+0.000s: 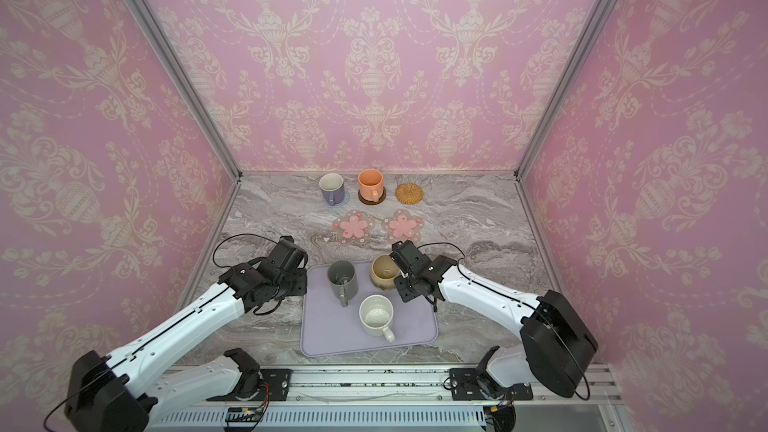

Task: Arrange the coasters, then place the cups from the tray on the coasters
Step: 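Close the right gripper on the yellow mug's rim by its handle, then lift the yellow mug off the tray with the right gripper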

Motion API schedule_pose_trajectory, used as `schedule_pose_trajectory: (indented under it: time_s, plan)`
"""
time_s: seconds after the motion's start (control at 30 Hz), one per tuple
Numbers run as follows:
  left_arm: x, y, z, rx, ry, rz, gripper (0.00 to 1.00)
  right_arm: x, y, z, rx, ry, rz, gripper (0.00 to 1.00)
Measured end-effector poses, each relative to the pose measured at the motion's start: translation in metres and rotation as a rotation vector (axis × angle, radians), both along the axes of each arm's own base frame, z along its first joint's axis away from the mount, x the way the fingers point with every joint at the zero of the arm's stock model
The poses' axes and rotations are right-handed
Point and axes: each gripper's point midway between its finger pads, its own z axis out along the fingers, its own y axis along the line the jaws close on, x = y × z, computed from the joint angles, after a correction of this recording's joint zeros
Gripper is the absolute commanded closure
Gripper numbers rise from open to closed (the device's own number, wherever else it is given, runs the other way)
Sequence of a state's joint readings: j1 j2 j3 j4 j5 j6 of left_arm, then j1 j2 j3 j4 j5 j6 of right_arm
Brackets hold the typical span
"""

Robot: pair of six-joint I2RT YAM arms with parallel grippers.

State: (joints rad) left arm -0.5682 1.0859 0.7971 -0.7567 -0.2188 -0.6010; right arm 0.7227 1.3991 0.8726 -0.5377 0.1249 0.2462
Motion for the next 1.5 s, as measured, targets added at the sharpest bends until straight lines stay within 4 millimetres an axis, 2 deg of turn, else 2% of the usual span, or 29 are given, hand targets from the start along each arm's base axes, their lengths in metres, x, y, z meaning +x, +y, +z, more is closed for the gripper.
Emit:
schedule_pose_trajectory:
  time_s: [0.23,0.47,0.67,0.8,1.0,1.17,1.37,1.5]
  plan:
    - [0.004,-0.003,0.001,-0.004,0.001,-0.002,0.54,0.01,0.005,-0.004,0.01,0.005,0.035,0.52]
    - [0.004,-0.003,-0.001,0.0,0.006,-0.002,0.54,0.006,0.015,-0.007,0.032,0.032,0.104,0.58]
    - [0.007,-0.005,-0.002,0.004,0.014,-0.002,0.54,0.006,0.021,-0.011,0.046,0.047,0.124,0.71]
    - [0.008,-0.006,-0.003,0.002,0.014,-0.003,0.54,0.008,0.025,-0.01,0.072,0.041,0.11,0.72]
    - [0.008,-0.007,-0.002,0.0,0.012,-0.003,0.54,0.013,0.03,-0.011,0.102,0.037,0.076,0.81]
    - [0.008,-0.006,-0.002,0.0,0.011,-0.003,0.54,0.015,0.031,-0.011,0.111,0.033,0.058,0.99]
    - [0.008,-0.007,-0.001,-0.004,0.006,-0.003,0.54,0.016,0.03,-0.012,0.112,0.031,0.042,1.0]
    - [0.009,-0.007,0.0,-0.008,0.0,-0.003,0.54,0.014,0.023,-0.011,0.103,0.01,0.023,1.0]
